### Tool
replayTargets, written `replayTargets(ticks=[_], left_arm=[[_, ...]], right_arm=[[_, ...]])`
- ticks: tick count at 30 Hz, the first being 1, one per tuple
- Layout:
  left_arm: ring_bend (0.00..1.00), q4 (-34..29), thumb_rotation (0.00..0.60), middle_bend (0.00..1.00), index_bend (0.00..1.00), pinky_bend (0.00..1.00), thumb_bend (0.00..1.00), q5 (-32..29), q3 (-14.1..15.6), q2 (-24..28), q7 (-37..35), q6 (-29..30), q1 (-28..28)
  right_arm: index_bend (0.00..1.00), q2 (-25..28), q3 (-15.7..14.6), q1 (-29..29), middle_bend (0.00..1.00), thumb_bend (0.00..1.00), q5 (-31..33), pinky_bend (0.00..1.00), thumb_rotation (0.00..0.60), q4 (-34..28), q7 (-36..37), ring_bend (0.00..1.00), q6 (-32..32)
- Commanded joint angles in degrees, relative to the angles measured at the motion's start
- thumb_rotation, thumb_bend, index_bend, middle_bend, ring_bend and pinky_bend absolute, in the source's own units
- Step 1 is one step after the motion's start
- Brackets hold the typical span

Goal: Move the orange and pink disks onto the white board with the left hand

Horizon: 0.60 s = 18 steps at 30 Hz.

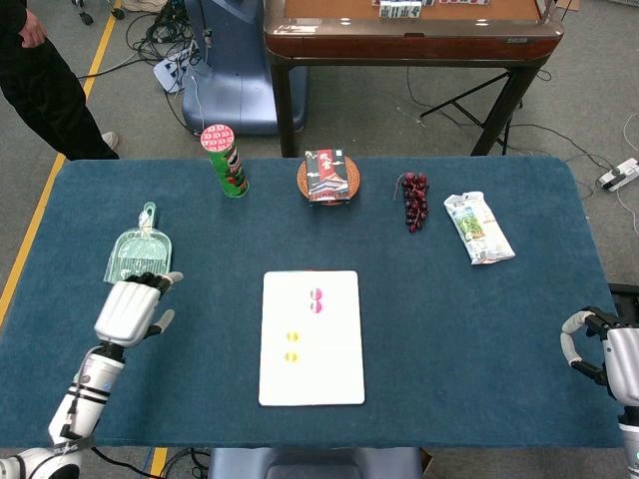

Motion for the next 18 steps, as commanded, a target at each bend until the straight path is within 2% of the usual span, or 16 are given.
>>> replayTargets(ticks=[1,5,10,18], left_arm=[[0.36,3.43,0.6,0.41,0.32,0.46,0.34,3.27,0.96,1.16,-1.64,6.17,5.19],[0.36,4.0,0.6,0.41,0.33,0.46,0.34,5.21,0.96,1.37,-2.51,9.93,9.18],[0.37,7.34,0.6,0.42,0.37,0.46,0.34,8.5,1.56,-0.73,-3.75,13.52,13.93],[0.38,8.49,0.6,0.44,0.38,0.46,0.34,7.86,1.47,-2.57,-3.66,14.21,19.98]], right_arm=[[0.57,-0.16,0.07,0.16,0.49,0.39,0.1,0.56,0.6,-0.09,-0.52,0.54,-0.19],[0.57,-0.37,0.08,0.29,0.49,0.39,0.12,0.56,0.6,-0.17,-1.32,0.54,-0.33],[0.57,-0.53,0.33,0.38,0.49,0.39,0.55,0.56,0.6,-0.17,-2.14,0.54,-0.39],[0.57,-1.21,0.91,0.53,0.49,0.39,2.24,0.56,0.6,0.2,-5.42,0.54,-0.87]])
